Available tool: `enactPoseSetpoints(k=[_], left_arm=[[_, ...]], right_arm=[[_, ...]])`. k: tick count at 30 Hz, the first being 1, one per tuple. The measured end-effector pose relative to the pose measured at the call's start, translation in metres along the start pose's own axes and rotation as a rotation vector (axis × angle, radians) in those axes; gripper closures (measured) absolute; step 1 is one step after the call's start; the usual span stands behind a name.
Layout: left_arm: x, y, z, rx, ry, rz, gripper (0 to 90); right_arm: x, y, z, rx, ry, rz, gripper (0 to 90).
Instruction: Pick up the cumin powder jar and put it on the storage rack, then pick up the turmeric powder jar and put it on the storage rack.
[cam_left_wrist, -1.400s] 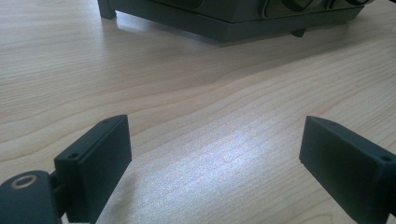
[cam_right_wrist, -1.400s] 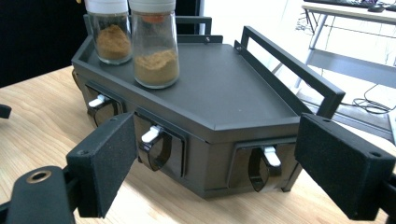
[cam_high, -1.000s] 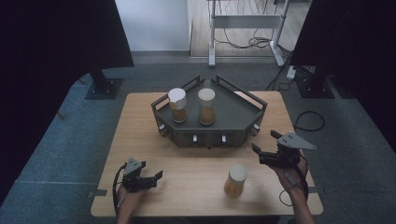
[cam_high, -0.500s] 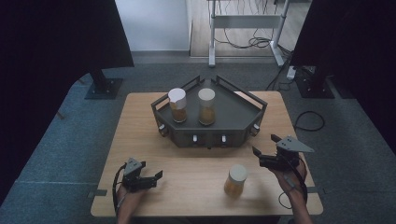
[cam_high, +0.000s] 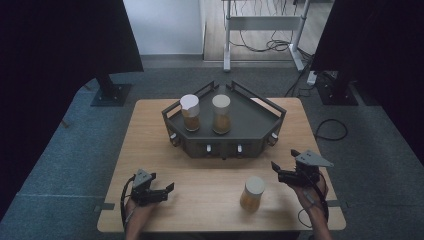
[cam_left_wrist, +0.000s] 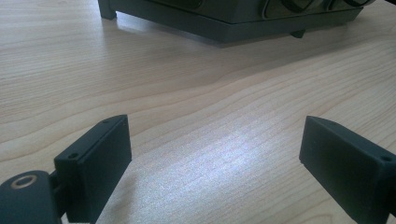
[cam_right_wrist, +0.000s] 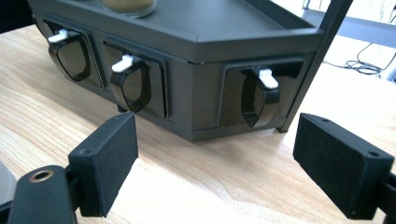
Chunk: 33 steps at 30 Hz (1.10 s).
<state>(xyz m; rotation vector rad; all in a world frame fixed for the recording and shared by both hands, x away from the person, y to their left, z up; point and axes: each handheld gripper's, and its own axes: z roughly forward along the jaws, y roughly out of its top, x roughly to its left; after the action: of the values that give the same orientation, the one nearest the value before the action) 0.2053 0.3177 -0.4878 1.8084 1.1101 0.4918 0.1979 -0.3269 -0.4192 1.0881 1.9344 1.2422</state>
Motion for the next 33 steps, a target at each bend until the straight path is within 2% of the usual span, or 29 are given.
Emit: enactPoseSetpoints(k=[27,33], left_arm=[[-0.001,0.0,0.0,0.0,0.004,0.004,8.5],[0.0,0.001,0.0,0.005,0.001,0.001,8.5]], right_arm=[[0.003,-0.025,0.014,0.081,-0.031,0.007,13.8],[0.004,-0.028,0.014,0.082,-0.03,0.011,13.7]])
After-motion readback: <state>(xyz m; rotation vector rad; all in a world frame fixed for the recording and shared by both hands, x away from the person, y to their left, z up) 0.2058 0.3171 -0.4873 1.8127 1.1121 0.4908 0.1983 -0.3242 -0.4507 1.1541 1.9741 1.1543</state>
